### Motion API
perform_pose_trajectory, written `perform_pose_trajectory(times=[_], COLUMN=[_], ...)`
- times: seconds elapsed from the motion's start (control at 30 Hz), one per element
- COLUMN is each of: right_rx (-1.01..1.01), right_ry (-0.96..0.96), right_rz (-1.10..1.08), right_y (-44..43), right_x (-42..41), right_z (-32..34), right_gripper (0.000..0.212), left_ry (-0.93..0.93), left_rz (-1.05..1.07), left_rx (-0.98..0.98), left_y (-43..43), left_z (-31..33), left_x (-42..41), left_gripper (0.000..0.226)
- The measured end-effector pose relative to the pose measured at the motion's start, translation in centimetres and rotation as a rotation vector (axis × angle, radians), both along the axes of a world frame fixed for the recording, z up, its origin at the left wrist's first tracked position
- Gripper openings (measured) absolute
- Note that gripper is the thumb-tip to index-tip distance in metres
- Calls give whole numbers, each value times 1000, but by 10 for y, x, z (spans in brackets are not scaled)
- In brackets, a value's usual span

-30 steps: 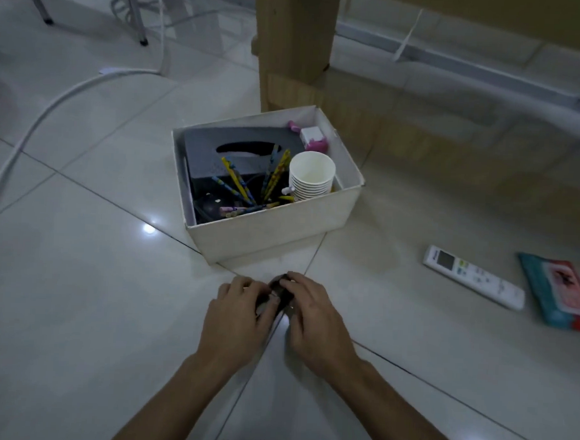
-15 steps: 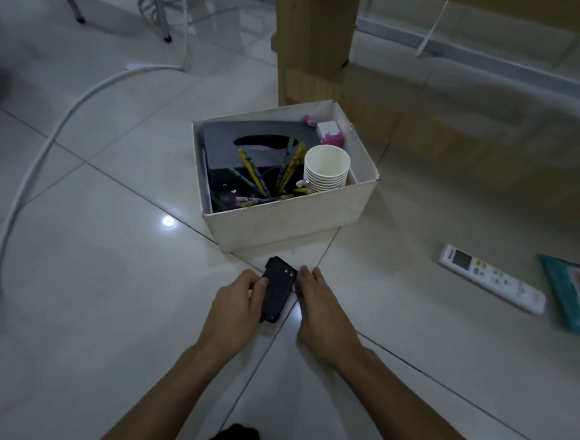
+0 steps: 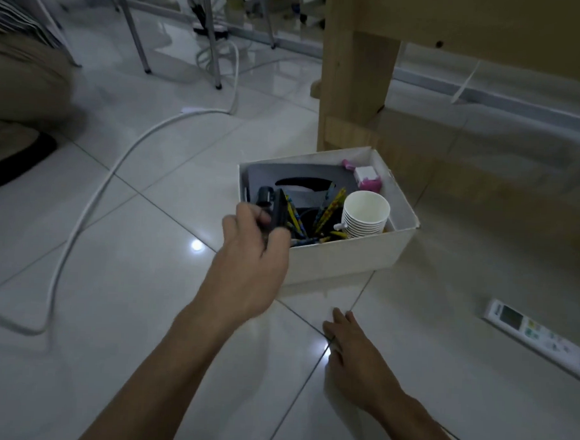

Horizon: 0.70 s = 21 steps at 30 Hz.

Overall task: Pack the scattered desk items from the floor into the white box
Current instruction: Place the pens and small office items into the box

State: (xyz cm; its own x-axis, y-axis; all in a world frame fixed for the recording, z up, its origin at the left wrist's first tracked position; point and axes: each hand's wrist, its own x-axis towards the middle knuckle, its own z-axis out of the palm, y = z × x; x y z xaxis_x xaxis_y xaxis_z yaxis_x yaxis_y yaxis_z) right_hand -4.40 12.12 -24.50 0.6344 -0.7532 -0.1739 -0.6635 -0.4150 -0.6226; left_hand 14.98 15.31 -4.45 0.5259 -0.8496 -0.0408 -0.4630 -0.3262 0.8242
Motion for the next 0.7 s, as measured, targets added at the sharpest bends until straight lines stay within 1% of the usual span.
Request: perform_pose_trajectory(times=[0.13, 0.2, 0.27, 0.33, 0.43, 0.5, 0.53, 0.6, 0.63, 0.7], right_rx=[13, 33, 43, 27, 3, 2, 1, -1, 0, 8], right_ry=[33, 26, 19, 14, 0, -8, -7, -9, -10, 4], right_rz=[20, 9, 16, 27, 28, 20, 19, 18, 20, 28], right_y=[1, 0, -3, -5, -3, -2, -2, -2, -2, -1], right_x=[5, 5, 4, 3, 1, 1, 1, 2, 3, 3], right_z=[7, 11, 15, 14, 12, 11, 11, 11, 11, 12], right_gripper=[49, 47, 46, 46, 46, 45, 45, 47, 47, 49], left_ry=[-225, -315, -321, -342, -466, -560, -560, -431, -361, -278], left_rz=[30, 31, 34, 13, 6, 17, 26, 91, 144, 274], left_rx=[310, 376, 423, 461, 479, 408, 318, 109, 33, -9], left_y=[-40, -51, -57, -59, -55, -52, -52, -53, -54, -57], left_z=[-12, -19, -22, -23, -31, -43, -49, -58, -61, -63], left_x=[25, 31, 34, 39, 48, 51, 50, 44, 41, 36], left_gripper=[36, 52, 61, 60, 57, 51, 45, 31, 29, 30])
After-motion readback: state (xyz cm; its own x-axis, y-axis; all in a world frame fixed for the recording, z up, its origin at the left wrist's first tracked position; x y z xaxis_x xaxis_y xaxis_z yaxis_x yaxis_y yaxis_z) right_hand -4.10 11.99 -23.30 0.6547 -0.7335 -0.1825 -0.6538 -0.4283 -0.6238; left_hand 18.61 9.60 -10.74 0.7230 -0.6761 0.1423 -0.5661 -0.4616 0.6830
